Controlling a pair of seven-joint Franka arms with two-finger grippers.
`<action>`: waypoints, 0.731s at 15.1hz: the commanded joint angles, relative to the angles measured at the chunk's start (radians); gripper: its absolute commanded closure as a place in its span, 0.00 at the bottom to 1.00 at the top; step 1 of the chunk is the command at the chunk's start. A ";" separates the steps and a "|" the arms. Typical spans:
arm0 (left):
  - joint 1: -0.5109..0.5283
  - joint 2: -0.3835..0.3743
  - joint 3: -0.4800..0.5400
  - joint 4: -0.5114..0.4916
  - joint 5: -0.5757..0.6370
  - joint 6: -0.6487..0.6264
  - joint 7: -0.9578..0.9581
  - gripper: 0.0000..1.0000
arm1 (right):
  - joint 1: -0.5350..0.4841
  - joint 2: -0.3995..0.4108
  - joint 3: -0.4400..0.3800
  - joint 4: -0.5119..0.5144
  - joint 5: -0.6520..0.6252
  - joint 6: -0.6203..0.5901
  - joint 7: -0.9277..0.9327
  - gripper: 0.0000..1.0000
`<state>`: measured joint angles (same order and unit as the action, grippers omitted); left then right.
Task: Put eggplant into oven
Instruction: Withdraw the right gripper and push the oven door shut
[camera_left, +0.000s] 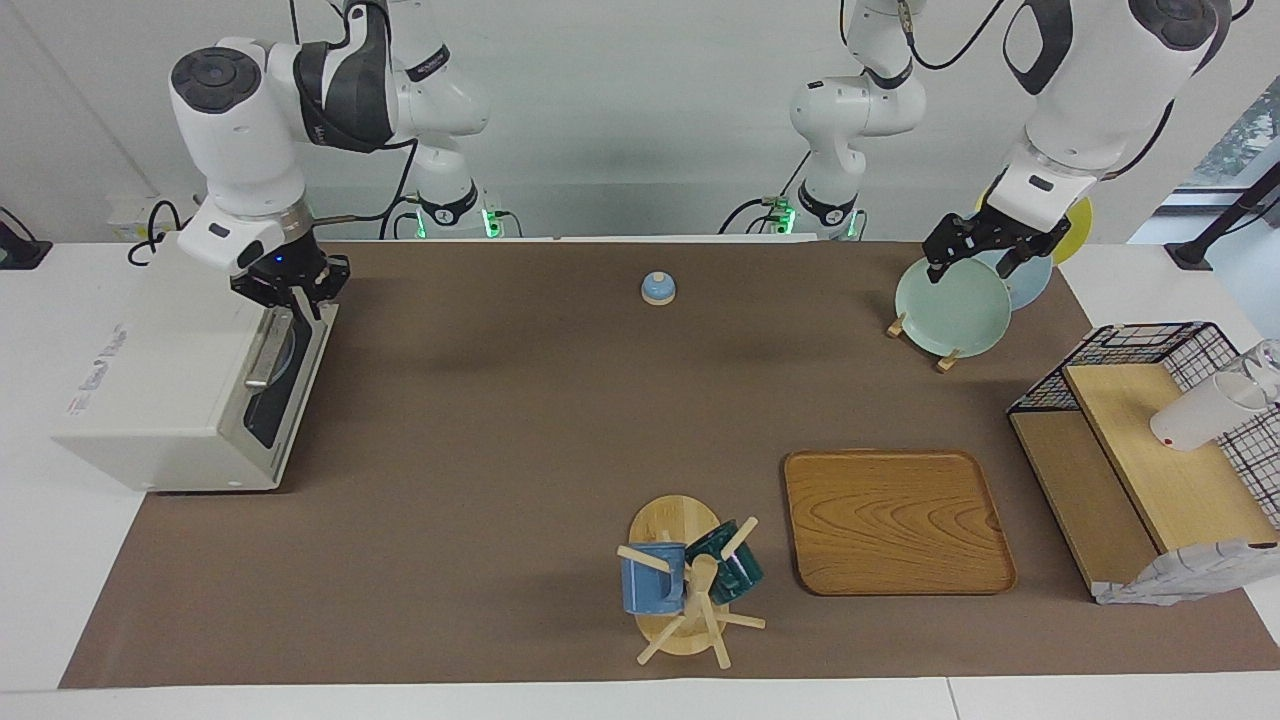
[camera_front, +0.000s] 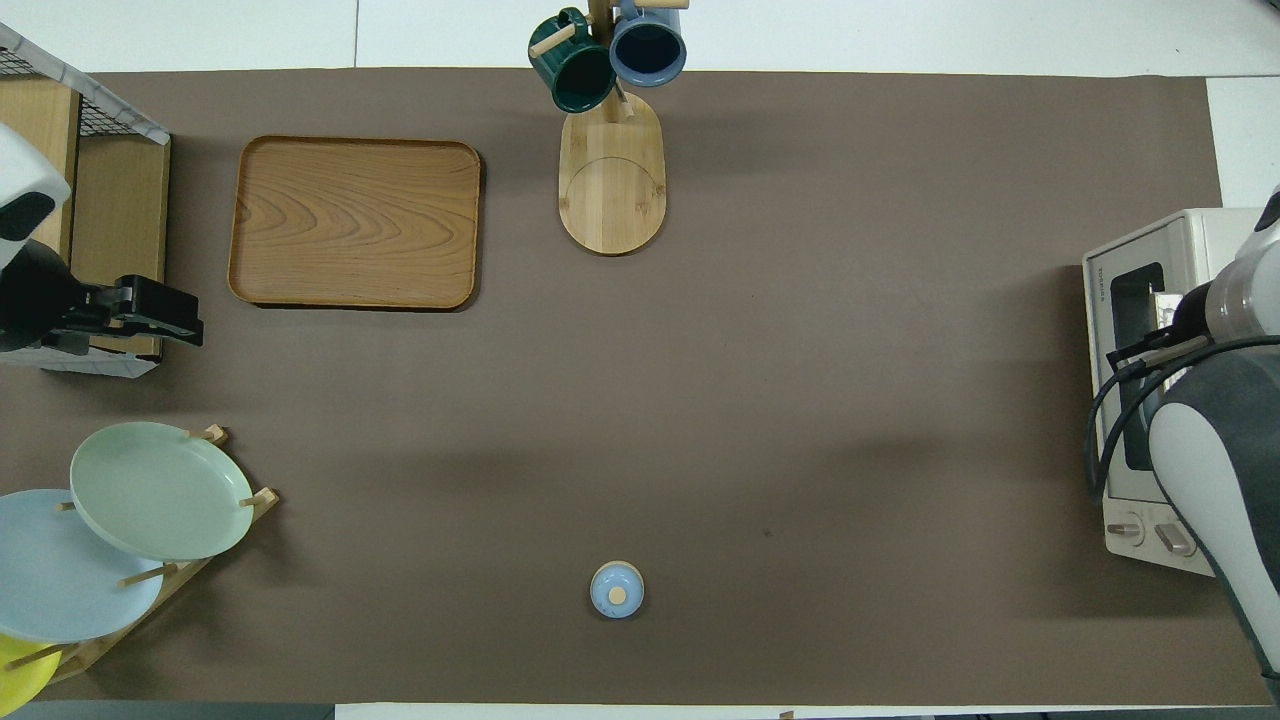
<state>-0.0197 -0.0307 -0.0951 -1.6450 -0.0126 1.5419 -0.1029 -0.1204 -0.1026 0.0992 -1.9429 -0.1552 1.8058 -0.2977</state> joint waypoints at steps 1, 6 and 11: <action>0.012 -0.012 -0.009 -0.001 0.013 -0.003 0.003 0.00 | -0.005 0.029 0.034 0.062 0.081 -0.005 0.009 0.16; 0.012 -0.012 -0.009 -0.001 0.013 -0.003 0.003 0.00 | -0.005 0.021 0.051 0.108 0.099 -0.013 0.009 0.00; 0.012 -0.012 -0.009 -0.001 0.013 -0.003 0.003 0.00 | -0.007 0.021 0.080 0.136 0.130 -0.025 0.031 0.00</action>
<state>-0.0197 -0.0307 -0.0952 -1.6449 -0.0126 1.5419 -0.1029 -0.1200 -0.0921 0.1490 -1.8507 -0.0699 1.8076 -0.2939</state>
